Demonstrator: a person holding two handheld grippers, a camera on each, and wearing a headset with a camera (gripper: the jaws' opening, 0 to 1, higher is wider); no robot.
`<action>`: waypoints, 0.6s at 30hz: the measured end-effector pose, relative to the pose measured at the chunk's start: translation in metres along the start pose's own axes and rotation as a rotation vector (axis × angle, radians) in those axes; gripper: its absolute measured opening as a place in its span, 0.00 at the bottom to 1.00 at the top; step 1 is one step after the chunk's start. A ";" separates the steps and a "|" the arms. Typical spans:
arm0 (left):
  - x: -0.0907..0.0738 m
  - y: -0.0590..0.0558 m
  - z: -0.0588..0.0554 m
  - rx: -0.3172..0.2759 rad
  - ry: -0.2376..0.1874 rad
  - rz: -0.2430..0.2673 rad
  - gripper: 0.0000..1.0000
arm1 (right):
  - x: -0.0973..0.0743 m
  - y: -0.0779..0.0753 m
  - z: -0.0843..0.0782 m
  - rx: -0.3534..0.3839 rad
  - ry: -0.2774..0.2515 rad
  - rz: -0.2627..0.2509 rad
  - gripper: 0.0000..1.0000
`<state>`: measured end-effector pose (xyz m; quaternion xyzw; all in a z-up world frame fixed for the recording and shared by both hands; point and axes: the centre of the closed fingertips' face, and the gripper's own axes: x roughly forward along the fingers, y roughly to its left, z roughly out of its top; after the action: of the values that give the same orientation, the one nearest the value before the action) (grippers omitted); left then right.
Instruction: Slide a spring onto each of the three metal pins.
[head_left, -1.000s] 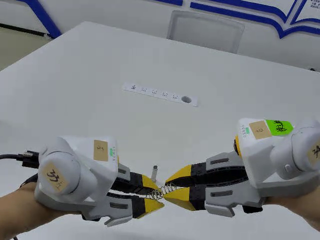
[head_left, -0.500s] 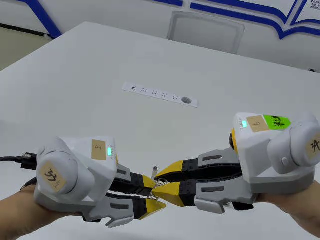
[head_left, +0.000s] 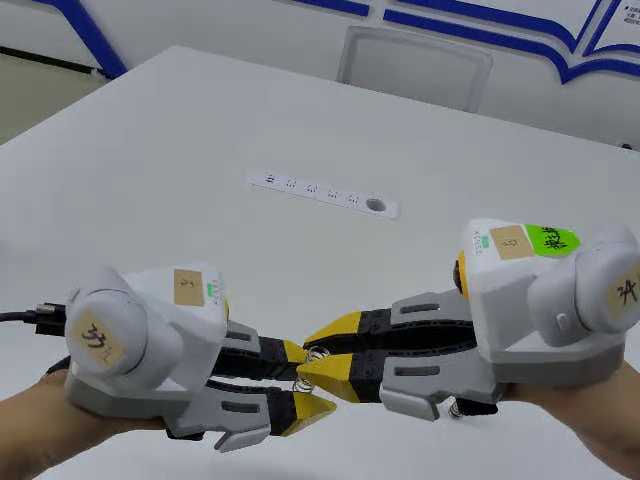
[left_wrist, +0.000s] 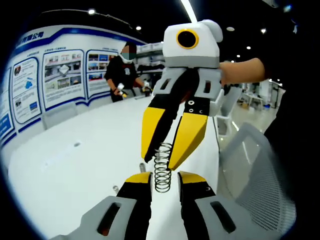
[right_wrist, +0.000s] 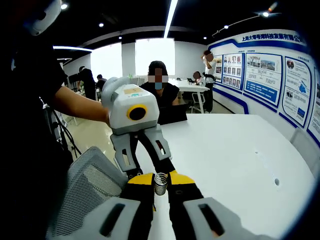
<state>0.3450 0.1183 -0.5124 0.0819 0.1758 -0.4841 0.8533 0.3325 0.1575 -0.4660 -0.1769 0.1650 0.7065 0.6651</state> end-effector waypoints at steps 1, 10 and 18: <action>0.000 0.001 -0.001 -0.003 0.003 0.004 0.26 | 0.000 -0.001 0.001 -0.003 -0.002 -0.002 0.11; -0.009 0.014 -0.013 -0.008 0.024 0.042 0.47 | -0.005 -0.028 0.010 0.001 -0.031 -0.082 0.11; -0.024 0.033 -0.026 -0.038 0.030 0.129 0.69 | -0.010 -0.068 -0.005 0.038 -0.001 -0.200 0.11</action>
<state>0.3561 0.1630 -0.5285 0.0843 0.1923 -0.4233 0.8813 0.4012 0.1504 -0.4655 -0.1797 0.1595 0.6334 0.7356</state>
